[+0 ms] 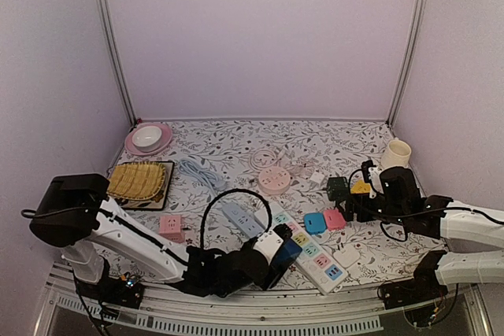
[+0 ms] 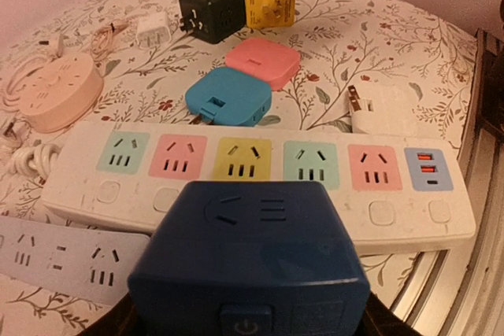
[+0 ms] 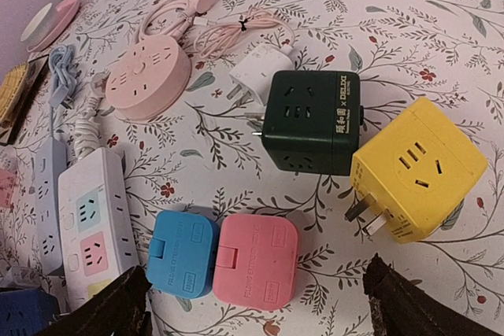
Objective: Pull the plug off the socket
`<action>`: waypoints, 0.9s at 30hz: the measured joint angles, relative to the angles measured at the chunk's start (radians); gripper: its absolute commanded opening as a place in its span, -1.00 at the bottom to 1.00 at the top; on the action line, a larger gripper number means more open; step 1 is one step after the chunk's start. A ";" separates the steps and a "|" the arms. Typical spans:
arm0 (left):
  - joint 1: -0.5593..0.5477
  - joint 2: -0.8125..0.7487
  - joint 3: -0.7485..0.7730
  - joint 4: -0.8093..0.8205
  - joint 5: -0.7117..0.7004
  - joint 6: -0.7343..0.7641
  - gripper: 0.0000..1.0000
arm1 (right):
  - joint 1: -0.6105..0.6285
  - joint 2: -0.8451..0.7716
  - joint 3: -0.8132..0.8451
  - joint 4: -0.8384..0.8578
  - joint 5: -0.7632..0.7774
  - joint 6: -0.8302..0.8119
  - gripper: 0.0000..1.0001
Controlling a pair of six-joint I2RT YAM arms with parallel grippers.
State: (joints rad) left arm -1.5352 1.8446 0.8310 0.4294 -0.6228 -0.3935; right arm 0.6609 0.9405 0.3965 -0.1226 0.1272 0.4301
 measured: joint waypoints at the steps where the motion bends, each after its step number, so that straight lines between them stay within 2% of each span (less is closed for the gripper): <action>1: 0.000 -0.007 -0.005 -0.010 -0.002 -0.014 -0.32 | 0.000 -0.001 -0.002 0.004 0.000 0.000 0.92; 9: 0.000 -0.035 -0.064 -0.069 -0.013 -0.082 -0.06 | 0.000 -0.003 -0.006 0.013 0.002 0.000 0.92; 15: 0.000 -0.034 -0.078 -0.076 -0.005 -0.086 0.31 | 0.000 -0.003 -0.008 0.019 0.002 0.000 0.93; 19: 0.000 -0.033 -0.079 -0.068 0.005 -0.085 0.45 | 0.000 -0.003 -0.010 0.020 0.002 0.000 0.93; 20: 0.000 -0.033 -0.080 -0.062 0.006 -0.083 0.58 | 0.000 -0.003 -0.010 0.020 0.002 0.000 0.93; 27: 0.000 -0.067 -0.173 0.042 0.008 -0.077 0.65 | 0.000 -0.003 -0.011 0.025 0.002 0.000 0.93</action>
State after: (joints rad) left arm -1.5352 1.7775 0.6582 0.4709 -0.6151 -0.4709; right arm 0.6609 0.9371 0.3855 -0.0975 0.1295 0.4301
